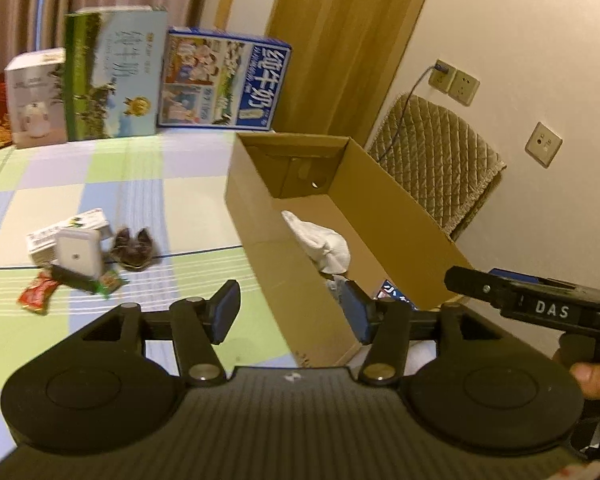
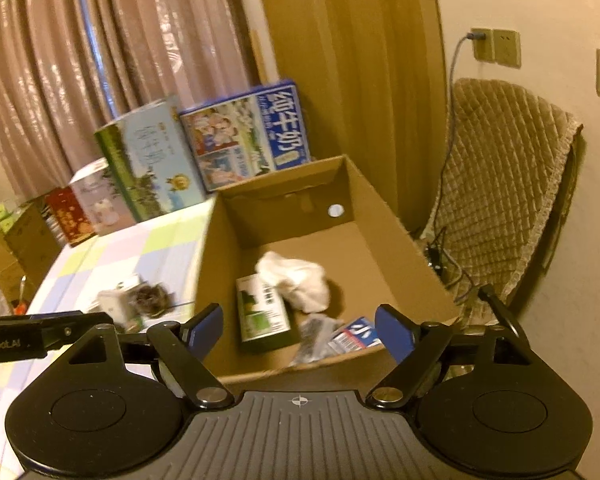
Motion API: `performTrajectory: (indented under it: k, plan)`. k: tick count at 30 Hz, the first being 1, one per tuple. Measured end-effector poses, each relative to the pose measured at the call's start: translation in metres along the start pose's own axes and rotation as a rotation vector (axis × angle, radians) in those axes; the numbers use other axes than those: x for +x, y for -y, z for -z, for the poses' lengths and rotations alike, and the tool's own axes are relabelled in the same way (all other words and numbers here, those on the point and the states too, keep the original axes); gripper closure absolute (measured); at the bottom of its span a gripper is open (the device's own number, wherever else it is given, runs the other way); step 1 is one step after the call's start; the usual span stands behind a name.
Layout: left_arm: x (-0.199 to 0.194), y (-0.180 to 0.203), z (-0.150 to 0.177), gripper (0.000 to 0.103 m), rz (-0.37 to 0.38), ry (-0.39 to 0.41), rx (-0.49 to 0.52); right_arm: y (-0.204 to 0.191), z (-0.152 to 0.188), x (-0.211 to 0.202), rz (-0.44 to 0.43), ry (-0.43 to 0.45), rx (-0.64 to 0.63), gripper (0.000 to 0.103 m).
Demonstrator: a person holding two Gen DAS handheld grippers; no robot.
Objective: Organize objects
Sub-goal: 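Withdraw both tools from the box back toward the remaining items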
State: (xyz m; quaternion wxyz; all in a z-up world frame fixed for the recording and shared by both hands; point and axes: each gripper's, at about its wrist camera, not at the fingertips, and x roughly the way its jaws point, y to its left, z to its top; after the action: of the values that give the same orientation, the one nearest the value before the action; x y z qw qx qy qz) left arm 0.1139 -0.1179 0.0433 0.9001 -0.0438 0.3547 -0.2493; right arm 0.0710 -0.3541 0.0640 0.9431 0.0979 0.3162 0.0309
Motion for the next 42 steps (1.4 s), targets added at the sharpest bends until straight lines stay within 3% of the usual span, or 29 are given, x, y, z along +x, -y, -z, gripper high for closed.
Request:
performTrajectory:
  k: [10, 24, 30, 42]
  plan:
    - [-0.068, -0.018, 0.015, 0.02, -0.071, 0.061, 0.0, -0.055, 0.015, -0.032, -0.068, -0.009, -0.07, 0.015]
    - [-0.124, -0.06, 0.043, 0.002, -0.215, 0.068, -0.057, -0.112, 0.036, -0.034, -0.143, -0.058, -0.15, 0.004]
    - [-0.14, -0.08, 0.05, 0.001, -0.3, 0.077, -0.053, -0.129, 0.045, -0.03, -0.188, -0.085, -0.169, 0.002]
    - [-0.156, -0.111, 0.058, 0.001, -0.349, 0.079, -0.102, -0.149, 0.053, -0.021, -0.212, -0.108, -0.209, 0.002]
